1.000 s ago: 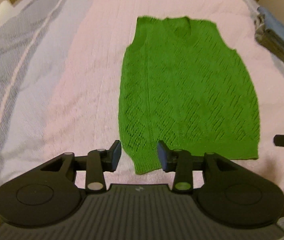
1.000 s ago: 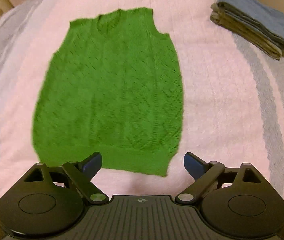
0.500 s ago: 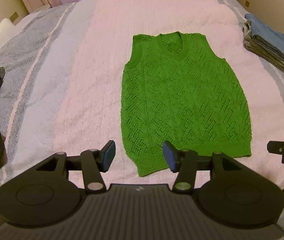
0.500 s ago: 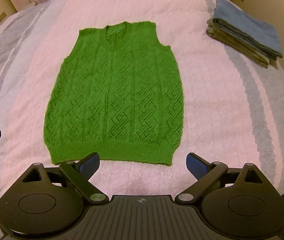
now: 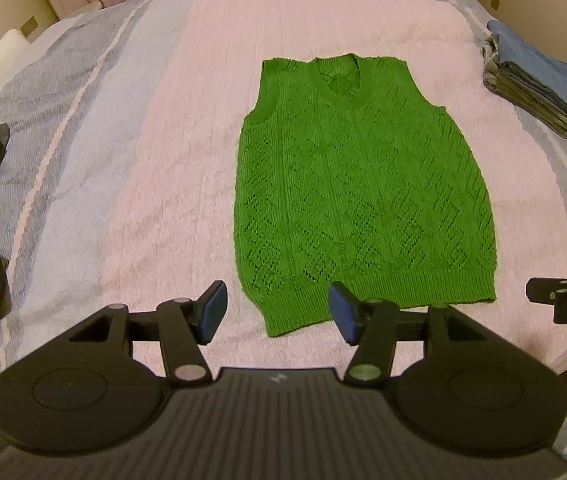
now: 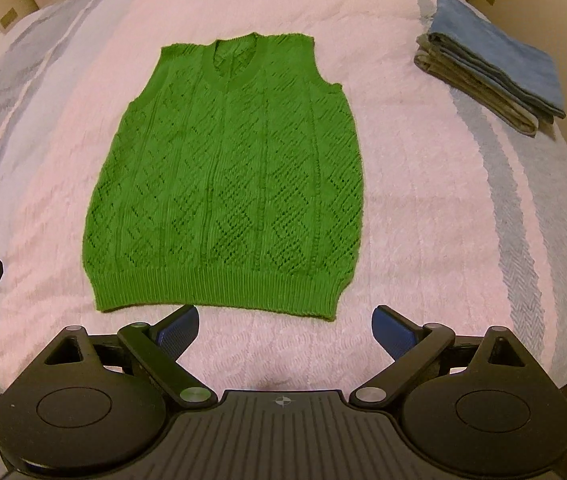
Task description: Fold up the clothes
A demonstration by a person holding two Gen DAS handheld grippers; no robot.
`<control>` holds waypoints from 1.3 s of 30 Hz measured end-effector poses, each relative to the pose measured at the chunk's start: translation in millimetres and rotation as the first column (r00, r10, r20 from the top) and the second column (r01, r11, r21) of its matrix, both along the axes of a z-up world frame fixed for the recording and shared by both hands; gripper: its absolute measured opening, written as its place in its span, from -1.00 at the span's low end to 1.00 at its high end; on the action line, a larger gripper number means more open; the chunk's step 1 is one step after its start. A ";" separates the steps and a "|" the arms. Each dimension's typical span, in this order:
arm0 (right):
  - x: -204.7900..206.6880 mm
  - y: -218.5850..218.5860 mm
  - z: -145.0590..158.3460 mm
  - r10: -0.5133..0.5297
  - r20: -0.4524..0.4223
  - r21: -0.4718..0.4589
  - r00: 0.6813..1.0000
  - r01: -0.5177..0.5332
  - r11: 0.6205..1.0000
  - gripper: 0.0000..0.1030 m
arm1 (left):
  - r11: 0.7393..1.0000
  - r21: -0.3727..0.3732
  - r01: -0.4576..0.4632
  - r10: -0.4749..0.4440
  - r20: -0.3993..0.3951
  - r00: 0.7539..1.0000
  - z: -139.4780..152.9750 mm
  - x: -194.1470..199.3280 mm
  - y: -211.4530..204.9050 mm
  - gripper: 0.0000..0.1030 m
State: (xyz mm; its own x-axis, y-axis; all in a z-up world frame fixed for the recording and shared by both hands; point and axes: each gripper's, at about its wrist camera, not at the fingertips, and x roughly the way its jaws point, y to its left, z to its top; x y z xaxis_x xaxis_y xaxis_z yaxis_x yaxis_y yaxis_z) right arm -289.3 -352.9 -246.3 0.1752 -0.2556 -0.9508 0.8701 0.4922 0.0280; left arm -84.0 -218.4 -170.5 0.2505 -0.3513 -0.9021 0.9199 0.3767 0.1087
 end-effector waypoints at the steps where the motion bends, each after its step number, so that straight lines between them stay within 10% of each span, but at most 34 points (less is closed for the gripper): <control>1: -0.3 -0.3 -0.4 0.004 -0.001 0.001 1.000 -0.004 1.000 0.86 | 1.000 0.002 -0.002 0.002 0.000 1.000 -0.5 -0.9 0.0 0.01; 39: -11.0 -50.9 -70.0 0.111 -0.088 0.170 0.990 -0.095 0.981 0.86 | 0.983 0.161 -0.091 0.104 -0.076 0.992 -63.3 -13.3 -25.1 0.06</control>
State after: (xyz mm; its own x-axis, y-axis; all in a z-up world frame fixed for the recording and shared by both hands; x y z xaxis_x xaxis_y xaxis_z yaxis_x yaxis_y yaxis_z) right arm -300.3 -403.7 -316.4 0.0981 -0.0790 -0.9920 0.8175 0.5749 0.0350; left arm -97.2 -243.5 -233.8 0.1980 -0.1808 -0.9634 0.8879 0.4495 0.0982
